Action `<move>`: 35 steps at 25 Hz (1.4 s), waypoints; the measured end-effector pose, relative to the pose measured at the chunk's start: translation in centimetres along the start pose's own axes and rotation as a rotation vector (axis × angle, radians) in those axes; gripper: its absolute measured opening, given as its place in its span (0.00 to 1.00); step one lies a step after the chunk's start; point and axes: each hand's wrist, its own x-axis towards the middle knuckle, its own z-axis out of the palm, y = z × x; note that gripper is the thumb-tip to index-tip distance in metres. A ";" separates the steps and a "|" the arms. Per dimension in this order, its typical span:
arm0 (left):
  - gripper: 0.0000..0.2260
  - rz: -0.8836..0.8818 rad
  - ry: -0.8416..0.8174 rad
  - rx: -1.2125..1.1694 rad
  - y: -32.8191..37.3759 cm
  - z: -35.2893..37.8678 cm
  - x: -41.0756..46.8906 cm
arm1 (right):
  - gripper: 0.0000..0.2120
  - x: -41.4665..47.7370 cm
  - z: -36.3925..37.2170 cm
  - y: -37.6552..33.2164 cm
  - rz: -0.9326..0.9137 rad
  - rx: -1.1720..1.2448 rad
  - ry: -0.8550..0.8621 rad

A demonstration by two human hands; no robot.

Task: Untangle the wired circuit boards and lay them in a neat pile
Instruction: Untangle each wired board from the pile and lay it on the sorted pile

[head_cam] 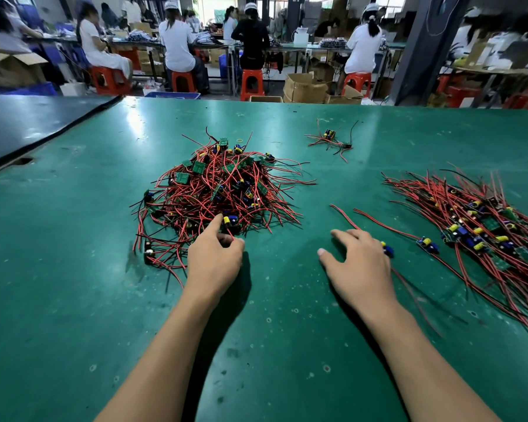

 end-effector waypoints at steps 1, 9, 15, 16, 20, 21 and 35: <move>0.29 -0.002 -0.006 0.002 0.0 0.0 0.1 | 0.24 0.3 -0.3 0.6 0.050 -0.030 0.007; 0.17 0.075 0.082 -0.068 0.4 0.3 -0.6 | 0.15 -0.9 0.5 -1.4 -0.183 0.174 -0.092; 0.08 0.136 0.080 -0.139 0.6 2.4 -2.6 | 0.06 -0.8 -0.1 -1.8 -0.128 0.412 -0.060; 0.09 0.181 0.106 -0.104 0.4 2.5 -2.5 | 0.06 -0.8 -0.1 -1.9 -0.122 0.421 -0.066; 0.22 0.342 0.103 0.130 -0.3 1.5 -0.4 | 0.06 -1.1 -0.1 -1.9 -0.130 0.418 -0.094; 0.25 0.325 0.069 0.185 -0.5 1.0 0.2 | 0.06 -1.1 -0.1 -1.9 -0.128 0.423 -0.094; 0.16 0.676 0.159 0.170 1.4 2.5 -3.6 | 0.16 -1.6 -0.1 -3.2 -0.099 0.807 -0.299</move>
